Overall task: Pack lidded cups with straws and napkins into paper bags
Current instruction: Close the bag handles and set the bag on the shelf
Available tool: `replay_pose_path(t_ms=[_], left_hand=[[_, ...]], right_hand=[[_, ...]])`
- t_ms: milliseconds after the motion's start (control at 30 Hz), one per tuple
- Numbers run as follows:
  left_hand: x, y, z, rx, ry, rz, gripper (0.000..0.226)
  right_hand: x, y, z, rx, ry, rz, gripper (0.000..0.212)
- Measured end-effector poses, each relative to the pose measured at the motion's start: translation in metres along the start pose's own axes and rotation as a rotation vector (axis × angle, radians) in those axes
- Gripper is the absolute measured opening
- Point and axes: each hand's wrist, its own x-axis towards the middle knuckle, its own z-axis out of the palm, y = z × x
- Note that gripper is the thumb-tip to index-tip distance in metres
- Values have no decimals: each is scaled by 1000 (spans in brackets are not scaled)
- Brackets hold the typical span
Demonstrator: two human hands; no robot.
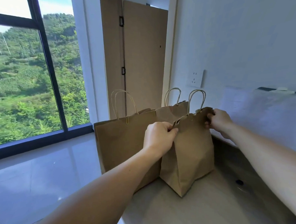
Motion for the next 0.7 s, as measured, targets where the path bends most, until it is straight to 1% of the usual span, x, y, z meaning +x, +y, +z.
replay_pose_path(t_ms=[167,367,467,500,533,567,600,633,667,700], left_hand=[[12,-10,20,-17,-20,-3,28],[18,-11,29,-20,-21,7,17],[20,-13,29,-15,-40,-11,26],[20,-13,28,-23,-44,-15,27],[19,-13,27,-26,-48,-17,23],[18,-10,25,-16,-56,-9,10],[16,-7,23,34,-58,6,17],[15,-6,22,112,-71,31,41],[13,-5,20,206,-68,76,61],[10,-3,18,320,-37,147,73]], right_hand=[[20,12,-3,-34,14,-38,21],[25,21,-6,-16,22,-36,20],[24,21,-6,-5,10,-14,21],[22,22,-7,4,12,-1,25],[18,21,-8,5,17,21,35],[14,21,-9,-2,22,34,45],[7,20,-12,-33,20,42,54],[0,19,-15,-80,11,40,59],[-10,17,-19,-143,-6,41,63],[-20,15,-24,-215,-24,39,64]])
